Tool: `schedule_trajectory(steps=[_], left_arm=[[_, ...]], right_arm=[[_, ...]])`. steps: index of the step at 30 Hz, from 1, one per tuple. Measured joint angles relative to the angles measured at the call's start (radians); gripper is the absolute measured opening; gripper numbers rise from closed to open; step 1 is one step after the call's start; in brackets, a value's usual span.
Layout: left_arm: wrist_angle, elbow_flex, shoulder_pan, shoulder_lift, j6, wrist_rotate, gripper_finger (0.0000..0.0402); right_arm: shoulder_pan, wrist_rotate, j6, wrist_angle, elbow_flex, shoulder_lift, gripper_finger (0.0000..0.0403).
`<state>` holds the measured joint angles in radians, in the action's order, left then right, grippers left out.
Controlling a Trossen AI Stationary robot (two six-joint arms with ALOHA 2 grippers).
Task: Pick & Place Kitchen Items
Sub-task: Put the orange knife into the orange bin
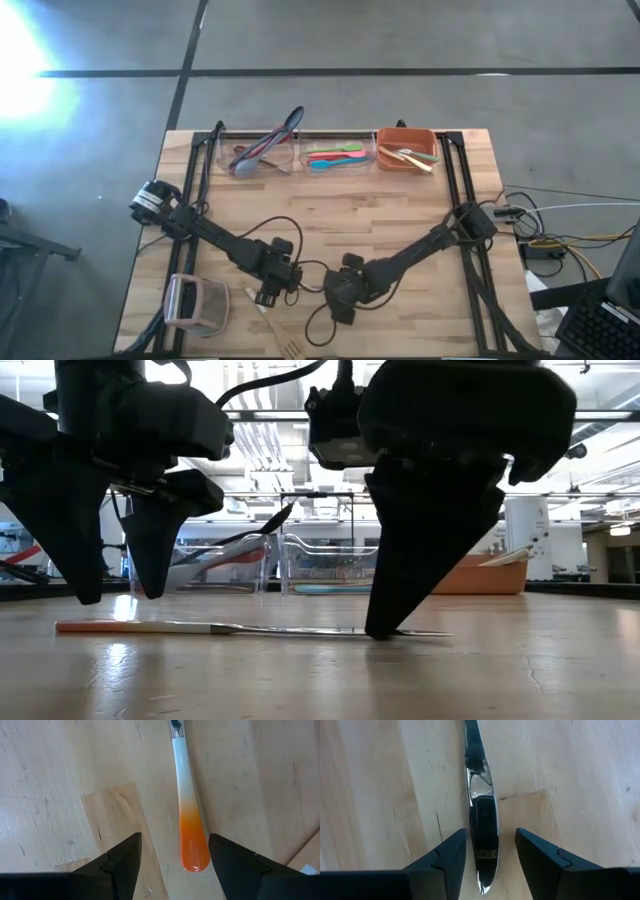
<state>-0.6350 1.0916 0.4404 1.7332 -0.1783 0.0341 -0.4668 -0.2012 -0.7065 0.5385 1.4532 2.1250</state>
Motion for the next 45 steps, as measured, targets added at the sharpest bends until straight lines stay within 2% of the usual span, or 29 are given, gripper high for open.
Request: schedule_trajectory(steps=[7,14,19,31,37,45], left_arm=[[0.005,-0.013,0.000,0.000,0.000,0.000,0.0232],[0.035,-0.043,0.000,0.001,-0.001,-0.021,0.0232],[0.042,-0.061,0.000,0.001,-0.005,-0.022,0.0232],[0.063,-0.065,0.000,0.001,-0.002,-0.019,0.0232],[0.080,-0.065,0.000,0.001,0.000,-0.019,0.0232],[0.082,-0.066,0.000,0.001,0.000,-0.026,0.0232]], right_arm=[[0.002,0.009,0.025,-0.003,0.002,0.018,0.0173],[0.002,0.015,0.019,-0.004,0.002,0.039,0.0157],[0.003,0.017,0.025,-0.002,0.001,0.041,0.0129],[0.005,0.058,0.028,-0.014,0.001,0.041,0.0032],[0.005,0.079,0.030,-0.013,0.000,0.041,0.0010],[0.004,0.077,0.030,-0.011,0.000,0.041,0.0008]])
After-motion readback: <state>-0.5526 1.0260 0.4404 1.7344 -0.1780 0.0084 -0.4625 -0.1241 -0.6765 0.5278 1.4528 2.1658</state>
